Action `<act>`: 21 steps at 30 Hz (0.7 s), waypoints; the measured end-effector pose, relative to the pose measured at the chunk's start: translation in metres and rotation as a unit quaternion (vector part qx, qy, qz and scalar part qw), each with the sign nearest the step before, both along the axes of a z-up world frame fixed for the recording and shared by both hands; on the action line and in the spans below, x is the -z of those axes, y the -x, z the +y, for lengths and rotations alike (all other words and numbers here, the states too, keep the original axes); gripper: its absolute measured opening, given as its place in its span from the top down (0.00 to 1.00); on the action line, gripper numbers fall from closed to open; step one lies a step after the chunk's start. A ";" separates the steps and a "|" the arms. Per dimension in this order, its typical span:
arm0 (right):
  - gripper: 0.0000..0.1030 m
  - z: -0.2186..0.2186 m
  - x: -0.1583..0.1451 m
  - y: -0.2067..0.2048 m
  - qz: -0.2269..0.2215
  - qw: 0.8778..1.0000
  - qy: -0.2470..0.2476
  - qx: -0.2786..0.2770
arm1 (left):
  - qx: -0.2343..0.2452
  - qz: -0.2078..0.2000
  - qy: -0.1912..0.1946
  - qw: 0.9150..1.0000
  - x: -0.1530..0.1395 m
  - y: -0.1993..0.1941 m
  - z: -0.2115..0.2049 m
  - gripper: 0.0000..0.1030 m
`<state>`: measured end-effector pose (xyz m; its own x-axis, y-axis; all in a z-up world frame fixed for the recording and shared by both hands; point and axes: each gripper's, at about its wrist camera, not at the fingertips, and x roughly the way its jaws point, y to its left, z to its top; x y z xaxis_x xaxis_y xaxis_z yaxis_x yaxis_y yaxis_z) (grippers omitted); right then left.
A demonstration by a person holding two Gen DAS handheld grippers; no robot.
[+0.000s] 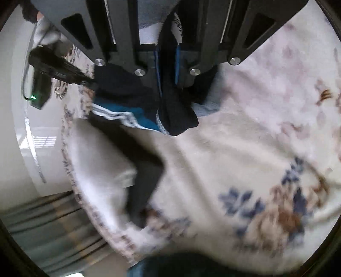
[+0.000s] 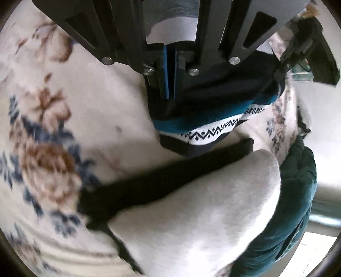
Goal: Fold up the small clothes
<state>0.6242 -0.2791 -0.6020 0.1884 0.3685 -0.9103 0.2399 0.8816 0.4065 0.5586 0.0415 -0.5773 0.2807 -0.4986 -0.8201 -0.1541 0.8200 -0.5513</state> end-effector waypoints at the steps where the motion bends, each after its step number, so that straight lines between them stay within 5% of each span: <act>1: 0.97 0.006 0.004 -0.004 0.004 1.000 0.013 -0.004 | 0.001 0.014 -0.001 1.000 0.012 -0.006 0.001 0.92; 4: 0.97 0.018 0.013 -0.018 0.027 0.996 0.083 -0.034 | 0.010 0.042 0.005 0.999 0.032 -0.010 0.005 0.90; 6: 0.96 0.022 0.007 -0.025 0.039 0.987 0.141 -0.061 | 0.015 0.050 0.017 0.998 0.023 -0.010 0.008 0.86; 7: 0.96 0.021 -0.001 -0.027 0.038 0.988 0.133 -0.063 | 0.017 0.048 0.016 0.999 0.015 -0.010 0.010 0.81; 9: 0.91 0.017 -0.019 -0.027 0.020 0.994 0.098 -0.052 | 0.020 0.028 0.014 0.999 -0.008 -0.005 0.013 0.73; 12: 0.65 0.019 -0.033 -0.028 0.001 0.998 0.009 -0.058 | 0.031 -0.009 0.018 0.999 -0.025 -0.011 0.006 0.39; 15: 0.64 0.041 -0.007 -0.041 0.032 0.988 -0.117 -0.092 | 0.048 0.003 0.007 0.999 -0.005 -0.033 -0.012 0.39; 16: 0.64 0.042 0.004 -0.046 0.039 0.989 -0.111 -0.089 | 0.048 0.016 0.003 0.999 0.008 -0.043 -0.016 0.39; 19: 0.69 0.038 0.034 -0.072 0.037 0.997 0.043 -0.060 | 0.045 0.048 -0.018 0.998 0.033 -0.067 -0.017 0.39; 21: 0.71 0.031 0.025 -0.080 0.022 0.996 0.071 -0.043 | 0.035 0.042 0.002 0.999 0.026 -0.070 -0.011 0.39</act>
<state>0.7046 -0.2477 -0.6266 0.1213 0.2489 -0.9609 0.1760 0.9473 0.2676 0.6284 0.0303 -0.6029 0.1755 -0.5170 -0.8378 -0.1428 0.8286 -0.5413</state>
